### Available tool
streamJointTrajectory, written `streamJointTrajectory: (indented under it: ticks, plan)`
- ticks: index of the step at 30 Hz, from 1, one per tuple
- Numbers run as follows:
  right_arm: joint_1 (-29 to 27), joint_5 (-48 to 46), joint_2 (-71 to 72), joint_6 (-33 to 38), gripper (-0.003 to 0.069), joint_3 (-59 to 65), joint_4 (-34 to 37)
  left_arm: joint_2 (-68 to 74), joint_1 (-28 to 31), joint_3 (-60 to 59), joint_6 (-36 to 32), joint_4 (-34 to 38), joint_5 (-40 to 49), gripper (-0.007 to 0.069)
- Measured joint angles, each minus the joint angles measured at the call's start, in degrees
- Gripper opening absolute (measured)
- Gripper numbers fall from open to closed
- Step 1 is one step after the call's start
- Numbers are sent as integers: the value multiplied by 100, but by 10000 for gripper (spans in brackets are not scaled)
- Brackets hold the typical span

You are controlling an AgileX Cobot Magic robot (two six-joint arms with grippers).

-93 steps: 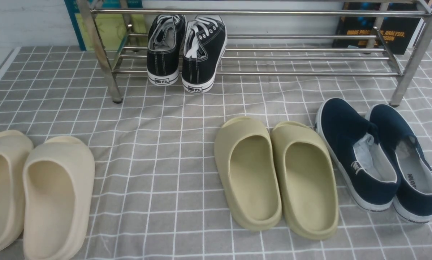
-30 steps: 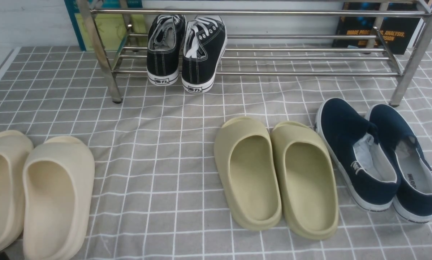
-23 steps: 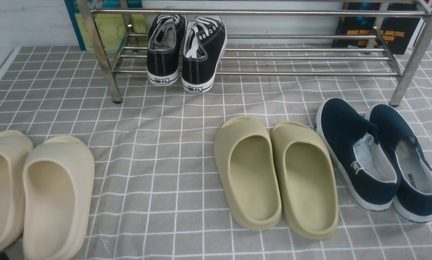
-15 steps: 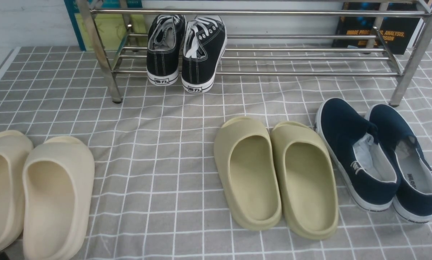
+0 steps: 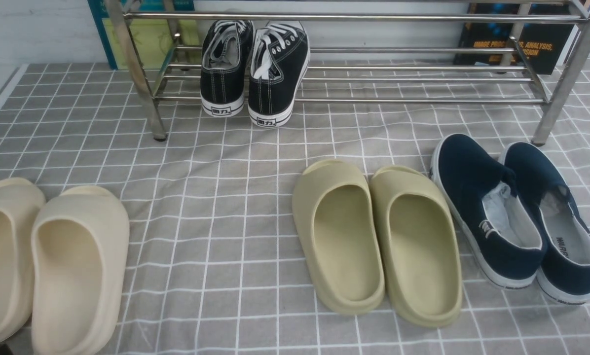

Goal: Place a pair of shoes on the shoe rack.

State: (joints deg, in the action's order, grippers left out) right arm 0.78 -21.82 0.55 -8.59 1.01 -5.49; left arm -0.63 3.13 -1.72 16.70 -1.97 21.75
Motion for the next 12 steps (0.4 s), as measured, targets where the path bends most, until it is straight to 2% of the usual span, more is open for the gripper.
streamJointTrajectory:
  ticks: [12]
  plan:
    - [0, 0, 0, 0, 239, 0, 0, 0, 0, 0, 0, 0, 0, -5]
